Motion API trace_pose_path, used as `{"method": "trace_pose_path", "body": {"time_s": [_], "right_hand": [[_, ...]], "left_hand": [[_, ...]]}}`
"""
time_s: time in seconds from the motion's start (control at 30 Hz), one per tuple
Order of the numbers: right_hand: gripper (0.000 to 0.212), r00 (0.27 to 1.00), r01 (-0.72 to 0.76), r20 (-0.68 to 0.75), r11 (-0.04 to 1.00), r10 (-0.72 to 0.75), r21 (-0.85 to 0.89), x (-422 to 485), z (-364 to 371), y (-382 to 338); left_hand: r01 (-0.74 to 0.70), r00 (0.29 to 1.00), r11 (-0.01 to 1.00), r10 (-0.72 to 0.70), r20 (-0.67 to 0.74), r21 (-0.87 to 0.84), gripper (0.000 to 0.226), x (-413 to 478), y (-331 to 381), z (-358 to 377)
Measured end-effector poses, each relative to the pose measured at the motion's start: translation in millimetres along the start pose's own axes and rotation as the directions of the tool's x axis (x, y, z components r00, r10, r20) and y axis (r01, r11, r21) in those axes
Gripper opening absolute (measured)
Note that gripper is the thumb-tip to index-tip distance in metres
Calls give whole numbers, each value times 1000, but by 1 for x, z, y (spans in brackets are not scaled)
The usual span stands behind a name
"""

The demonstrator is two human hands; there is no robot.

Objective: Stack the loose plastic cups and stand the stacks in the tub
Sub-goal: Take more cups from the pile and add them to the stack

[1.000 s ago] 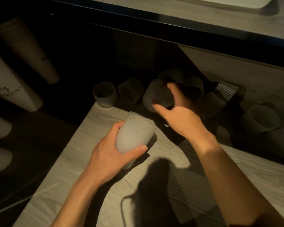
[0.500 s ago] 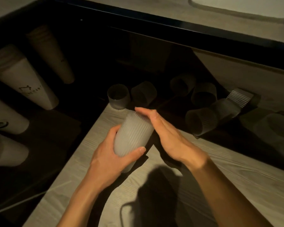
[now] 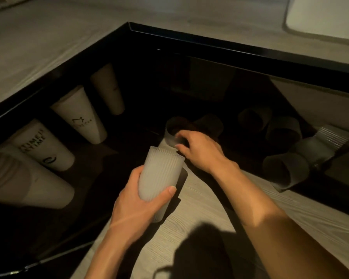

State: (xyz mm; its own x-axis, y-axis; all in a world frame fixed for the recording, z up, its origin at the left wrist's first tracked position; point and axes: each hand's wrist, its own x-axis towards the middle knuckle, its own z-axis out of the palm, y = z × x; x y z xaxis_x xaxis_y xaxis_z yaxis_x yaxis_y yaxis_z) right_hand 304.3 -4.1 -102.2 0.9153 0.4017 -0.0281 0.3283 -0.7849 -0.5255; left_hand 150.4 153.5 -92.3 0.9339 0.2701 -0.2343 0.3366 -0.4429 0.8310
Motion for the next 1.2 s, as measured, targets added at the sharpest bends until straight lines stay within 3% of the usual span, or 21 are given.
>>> {"method": "trace_pose_path", "body": {"time_s": [0.07,0.17,0.33,0.4,0.53,0.57,0.63,0.73,0.8,0.87,0.97,1.0,1.07,1.13,1.2], "right_hand": [[18,994,-2,-108,995,13,101,-5,2,-2],[14,987,7,-146,880,70,475,-18,-4,-5],[36,990,41,-120,656,76,754,-39,-13,-12],[38,990,36,-114,620,87,784,-44,-15,-9],[22,996,-39,-15,579,87,814,-54,-21,9],[30,996,-66,19,562,88,824,-56,-24,13],[40,993,-106,56,612,100,784,-61,-33,20],[36,992,-113,31,754,121,647,-68,-44,29],[31,985,-129,-7,766,172,629,-75,-49,33],[33,968,-117,-57,637,245,762,-83,-51,33],[32,933,-55,-30,225,359,973,-92,-44,26],[39,923,-55,-5,145,386,988,-94,-40,25],[50,923,-77,21,130,383,989,-97,-32,23],[43,939,-90,23,182,342,979,-102,-28,22],[47,936,-74,23,133,352,988,-105,-25,21]], "left_hand": [[1,1000,1000,-1,-3,-10,82,2,-2,-3],[1,1000,999,-1,0,-33,81,1,-6,-5],[-26,999,1000,26,32,1,86,3,-14,-6],[-27,998,1000,27,53,15,88,2,-13,-4],[-49,995,997,43,85,64,85,0,-8,4],[-56,995,994,48,91,90,84,0,-7,6],[-75,994,988,62,94,137,84,0,-4,10],[-113,990,974,94,104,196,81,0,-1,16],[-118,989,974,97,113,194,82,0,2,20],[-118,988,975,96,121,187,86,0,5,26],[-129,984,977,105,145,169,88,1,10,34],[-138,982,978,115,150,154,87,1,12,37],[-161,977,981,143,159,109,84,1,14,42],[-170,974,983,157,164,69,84,1,14,47],[-171,974,985,163,160,38,82,1,15,47]]}}
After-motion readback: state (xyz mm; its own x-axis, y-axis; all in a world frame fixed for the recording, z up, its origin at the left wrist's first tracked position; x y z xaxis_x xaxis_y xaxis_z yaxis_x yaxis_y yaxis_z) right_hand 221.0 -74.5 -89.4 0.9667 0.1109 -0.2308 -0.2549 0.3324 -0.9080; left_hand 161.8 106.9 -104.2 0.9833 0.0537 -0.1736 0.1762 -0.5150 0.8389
